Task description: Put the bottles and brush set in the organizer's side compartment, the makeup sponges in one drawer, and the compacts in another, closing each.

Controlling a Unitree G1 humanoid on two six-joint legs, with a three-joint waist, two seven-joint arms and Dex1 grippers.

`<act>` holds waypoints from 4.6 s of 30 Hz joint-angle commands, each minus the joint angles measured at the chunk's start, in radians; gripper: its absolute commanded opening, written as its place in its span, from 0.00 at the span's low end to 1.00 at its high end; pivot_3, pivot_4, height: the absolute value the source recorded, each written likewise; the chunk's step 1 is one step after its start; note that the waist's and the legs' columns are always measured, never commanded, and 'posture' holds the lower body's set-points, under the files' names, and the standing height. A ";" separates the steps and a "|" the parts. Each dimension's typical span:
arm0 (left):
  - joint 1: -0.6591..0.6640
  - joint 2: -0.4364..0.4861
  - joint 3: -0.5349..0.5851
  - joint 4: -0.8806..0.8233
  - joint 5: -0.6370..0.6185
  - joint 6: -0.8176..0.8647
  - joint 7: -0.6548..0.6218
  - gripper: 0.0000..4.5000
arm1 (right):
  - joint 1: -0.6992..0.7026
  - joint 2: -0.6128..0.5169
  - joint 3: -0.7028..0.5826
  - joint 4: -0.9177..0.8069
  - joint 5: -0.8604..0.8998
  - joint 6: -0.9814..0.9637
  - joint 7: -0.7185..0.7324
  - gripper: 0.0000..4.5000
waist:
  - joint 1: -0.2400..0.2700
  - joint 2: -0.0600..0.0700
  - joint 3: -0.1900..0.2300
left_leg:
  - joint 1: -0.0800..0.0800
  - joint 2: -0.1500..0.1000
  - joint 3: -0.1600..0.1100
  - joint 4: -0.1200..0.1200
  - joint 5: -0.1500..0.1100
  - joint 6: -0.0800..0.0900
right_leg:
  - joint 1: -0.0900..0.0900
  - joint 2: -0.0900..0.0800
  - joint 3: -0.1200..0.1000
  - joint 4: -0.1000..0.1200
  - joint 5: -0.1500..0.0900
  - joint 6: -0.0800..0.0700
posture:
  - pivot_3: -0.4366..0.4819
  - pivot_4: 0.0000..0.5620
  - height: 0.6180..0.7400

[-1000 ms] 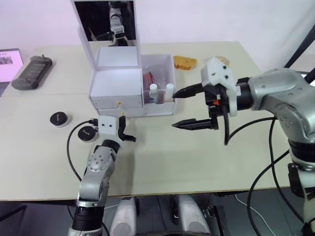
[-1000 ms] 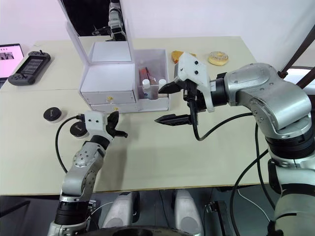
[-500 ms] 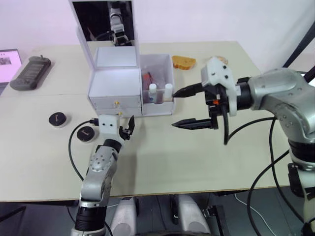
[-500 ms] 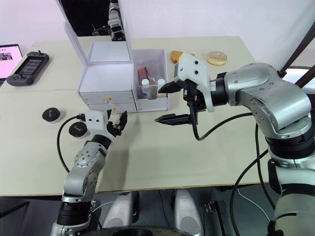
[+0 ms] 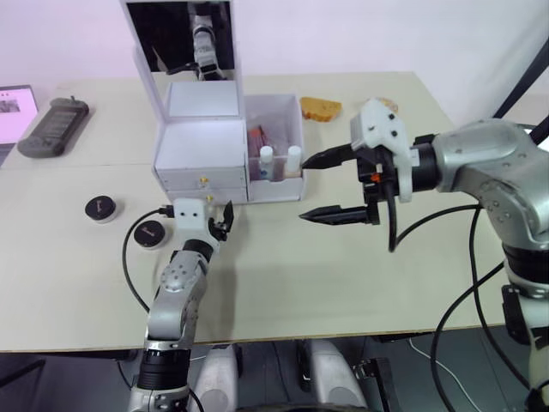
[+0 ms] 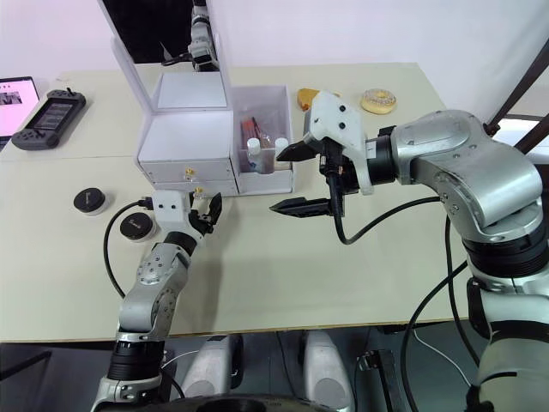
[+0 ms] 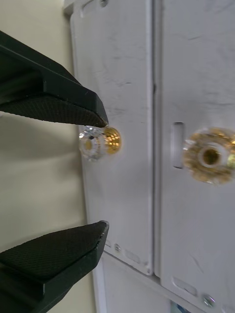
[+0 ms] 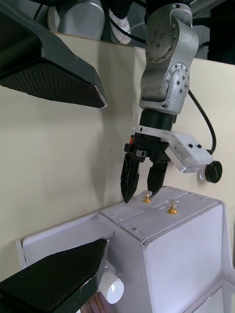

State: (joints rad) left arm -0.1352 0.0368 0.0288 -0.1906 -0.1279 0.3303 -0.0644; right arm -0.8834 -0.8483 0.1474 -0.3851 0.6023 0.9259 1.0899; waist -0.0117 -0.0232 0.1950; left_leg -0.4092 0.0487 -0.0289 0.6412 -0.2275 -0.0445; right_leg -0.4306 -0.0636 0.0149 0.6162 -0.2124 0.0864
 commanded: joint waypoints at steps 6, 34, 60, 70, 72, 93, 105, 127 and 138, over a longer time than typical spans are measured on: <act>-0.022 -0.004 0.006 -0.014 -0.006 -0.031 -0.004 0.08 | -0.010 -0.011 -0.017 -0.005 -0.012 -0.020 -0.001 1.00 | 0.001 0.000 0.000 | 0.000 0.000 0.000 0.000 0.000 0.000 | 0.000 0.000 0.000 0.000 0.000 0.000 | 0.48 0.27 1.00; 0.361 0.173 0.010 -0.554 -0.207 0.274 -0.144 0.06 | 0.007 0.031 0.015 0.022 -0.017 -0.039 0.024 1.00 | -0.001 0.001 0.001 | -0.001 0.000 0.001 -0.006 0.000 0.000 | -0.004 0.000 0.000 -0.003 0.000 0.000 | 0.48 0.27 1.00; 0.612 0.296 0.324 -0.655 -0.422 0.100 -0.387 0.99 | 0.098 -0.064 -0.089 0.187 0.020 -0.098 0.162 1.00 | -0.005 0.001 0.001 | -0.001 0.000 0.002 -0.008 0.000 0.000 | -0.007 0.000 0.001 -0.004 -0.001 0.000 | 0.48 0.27 1.00; 0.632 0.435 0.725 -0.285 -0.454 -0.071 -0.508 0.99 | 0.246 -0.039 -0.248 0.534 -0.072 -0.387 0.135 1.00 | -0.008 0.001 0.001 | -0.001 0.000 0.004 -0.008 0.000 0.000 | -0.008 0.000 0.003 -0.004 -0.002 0.002 | 0.48 0.27 1.00; 0.629 0.477 0.776 -0.162 -0.434 -0.115 -0.546 0.99 | 0.300 -0.044 -0.291 0.588 -0.094 -0.446 0.116 1.00 | -0.007 0.000 0.001 | -0.001 0.001 0.004 -0.010 0.000 0.000 | -0.009 0.000 0.003 -0.004 -0.002 0.002 | 0.48 0.27 1.00; 0.523 0.624 0.777 0.165 -0.369 -0.217 -0.630 0.99 | 0.519 -0.033 -0.428 0.742 -0.202 -0.722 0.019 1.00 | -0.038 0.001 0.001 | 0.002 0.003 0.009 -0.009 0.000 0.000 | -0.010 0.000 0.007 -0.003 0.000 -0.001 | 0.48 0.27 1.00; 0.492 0.663 0.667 -0.159 -0.420 0.030 -0.590 0.99 | 0.337 -0.003 -0.222 0.354 -0.152 -0.437 0.037 1.00 | -0.021 0.014 0.006 | -0.001 -0.033 -0.056 -0.012 0.003 -0.001 | 0.013 -0.033 -0.049 0.015 -0.023 0.001 | 0.48 0.27 1.00; 0.346 0.636 0.466 -0.395 -0.441 0.514 -0.317 0.99 | 0.040 0.042 -0.059 0.147 -0.060 -0.270 0.153 1.00 | 0.000 0.013 0.006 | -0.001 -0.030 -0.048 -0.011 0.003 -0.001 | 0.010 -0.029 -0.042 0.015 -0.023 -0.001 | 0.48 0.27 1.00; 0.230 0.639 0.321 -0.253 -0.354 0.490 -0.329 0.99 | 0.038 0.015 -0.088 0.124 -0.062 -0.255 0.116 1.00 | -0.001 0.013 0.006 | -0.001 -0.030 -0.048 -0.012 0.003 -0.001 | 0.009 -0.029 -0.042 0.014 -0.023 -0.001 | 0.48 0.27 1.00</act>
State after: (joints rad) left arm 0.1039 0.6693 0.3543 -0.4494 -0.5012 0.8403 -0.3918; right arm -0.8257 -0.8152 0.0975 -0.2274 0.5349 0.6722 1.2135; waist -0.0125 -0.0104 0.2011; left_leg -0.4100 0.0187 -0.0768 0.6292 -0.2247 -0.0458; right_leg -0.4216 -0.0926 -0.0267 0.6307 -0.2354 0.0857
